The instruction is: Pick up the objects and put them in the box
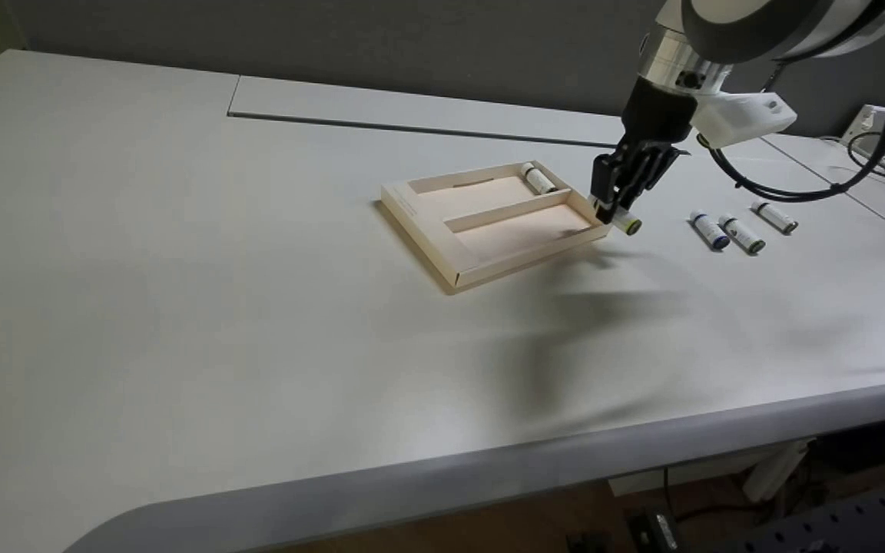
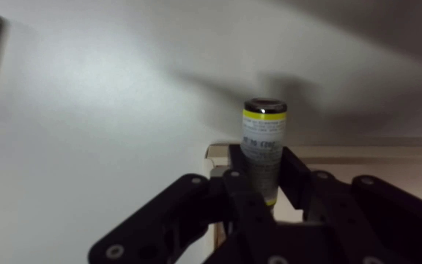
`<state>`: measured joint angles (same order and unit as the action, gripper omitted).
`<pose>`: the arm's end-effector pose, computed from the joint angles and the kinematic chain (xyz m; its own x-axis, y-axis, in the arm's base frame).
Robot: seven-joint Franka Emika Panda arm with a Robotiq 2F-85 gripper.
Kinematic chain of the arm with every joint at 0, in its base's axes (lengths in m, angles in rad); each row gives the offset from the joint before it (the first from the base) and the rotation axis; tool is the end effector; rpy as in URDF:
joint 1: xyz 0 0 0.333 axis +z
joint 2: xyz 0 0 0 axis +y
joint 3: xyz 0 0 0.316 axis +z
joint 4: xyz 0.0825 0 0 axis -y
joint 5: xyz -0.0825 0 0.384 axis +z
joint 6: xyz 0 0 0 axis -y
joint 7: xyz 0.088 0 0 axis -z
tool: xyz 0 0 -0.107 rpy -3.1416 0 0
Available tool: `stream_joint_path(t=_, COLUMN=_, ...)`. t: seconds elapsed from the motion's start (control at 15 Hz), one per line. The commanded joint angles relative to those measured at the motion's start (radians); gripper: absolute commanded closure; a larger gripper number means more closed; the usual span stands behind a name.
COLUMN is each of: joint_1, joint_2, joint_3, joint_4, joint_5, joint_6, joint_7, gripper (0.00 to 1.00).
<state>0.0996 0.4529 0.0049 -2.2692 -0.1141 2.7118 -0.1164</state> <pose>0.5276 0.0595 0.1560 0.9478 0.3183 -0.0175 0.3188 -0.9469 0.0425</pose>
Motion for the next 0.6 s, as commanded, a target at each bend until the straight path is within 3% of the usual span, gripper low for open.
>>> stream_joint_path(t=0.0, joint_1=-0.005, joint_2=0.029, joint_3=0.017, joint_4=0.042, joint_5=0.009, joint_6=0.007, joint_7=0.037, gripper=0.93)
stream_joint_path(t=0.53, joint_1=-0.004, joint_2=0.098, joint_3=0.013, joint_4=0.124, joint_5=0.011, joint_6=0.006, joint_7=0.036, gripper=0.93)
